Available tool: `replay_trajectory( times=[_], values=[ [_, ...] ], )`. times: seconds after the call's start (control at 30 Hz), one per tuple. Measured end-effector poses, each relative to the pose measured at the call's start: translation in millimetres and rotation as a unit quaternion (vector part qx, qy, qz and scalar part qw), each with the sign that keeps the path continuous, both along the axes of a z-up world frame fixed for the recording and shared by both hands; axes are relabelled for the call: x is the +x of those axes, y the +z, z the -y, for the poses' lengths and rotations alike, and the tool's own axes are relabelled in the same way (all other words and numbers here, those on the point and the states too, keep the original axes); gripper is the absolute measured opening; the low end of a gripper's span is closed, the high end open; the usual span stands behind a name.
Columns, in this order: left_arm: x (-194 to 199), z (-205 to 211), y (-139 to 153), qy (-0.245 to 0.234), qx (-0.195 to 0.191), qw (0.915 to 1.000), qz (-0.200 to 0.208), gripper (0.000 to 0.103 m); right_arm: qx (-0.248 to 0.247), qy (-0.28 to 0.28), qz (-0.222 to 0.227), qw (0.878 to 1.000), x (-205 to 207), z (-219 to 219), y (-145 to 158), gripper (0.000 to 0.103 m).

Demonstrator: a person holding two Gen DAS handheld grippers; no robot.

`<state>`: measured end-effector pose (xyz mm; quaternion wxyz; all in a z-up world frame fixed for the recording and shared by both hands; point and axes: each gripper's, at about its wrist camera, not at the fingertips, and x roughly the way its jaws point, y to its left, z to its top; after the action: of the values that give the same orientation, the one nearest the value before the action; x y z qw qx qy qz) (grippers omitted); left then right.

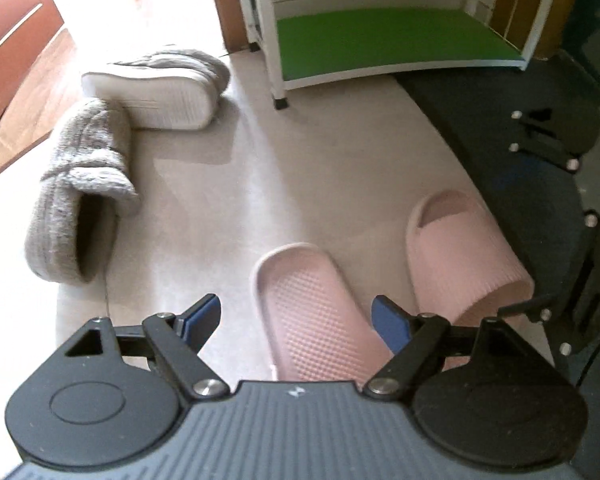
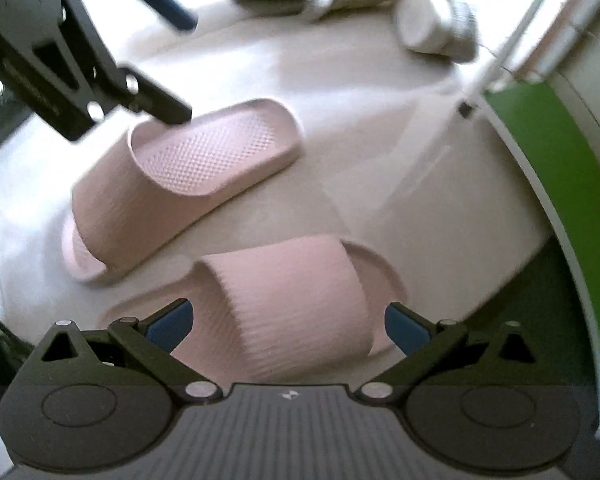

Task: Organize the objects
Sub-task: 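Lower the second slide beside the first and open the left gripper, then grasp the second slide's strap with the right gripper and align it beside the first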

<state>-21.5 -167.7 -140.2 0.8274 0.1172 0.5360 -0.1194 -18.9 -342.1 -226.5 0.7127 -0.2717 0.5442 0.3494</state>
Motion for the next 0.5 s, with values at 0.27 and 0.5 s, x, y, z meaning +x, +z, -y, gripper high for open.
replay_trajectory(
  times=[0.27, 0.5],
  values=[
    [-4, -16, -14, 0.017, -0.010, 0.9998, 0.003, 0.083, -0.056, 0.064, -0.056, 0.995, 16, -25, -46, 0.091],
    [2, -28, -20, 0.047, -0.026, 0.9985, -0.005, 0.083, -0.041, -0.020, -0.074, 0.996, 2, 0, -33, 0.081]
  ],
)
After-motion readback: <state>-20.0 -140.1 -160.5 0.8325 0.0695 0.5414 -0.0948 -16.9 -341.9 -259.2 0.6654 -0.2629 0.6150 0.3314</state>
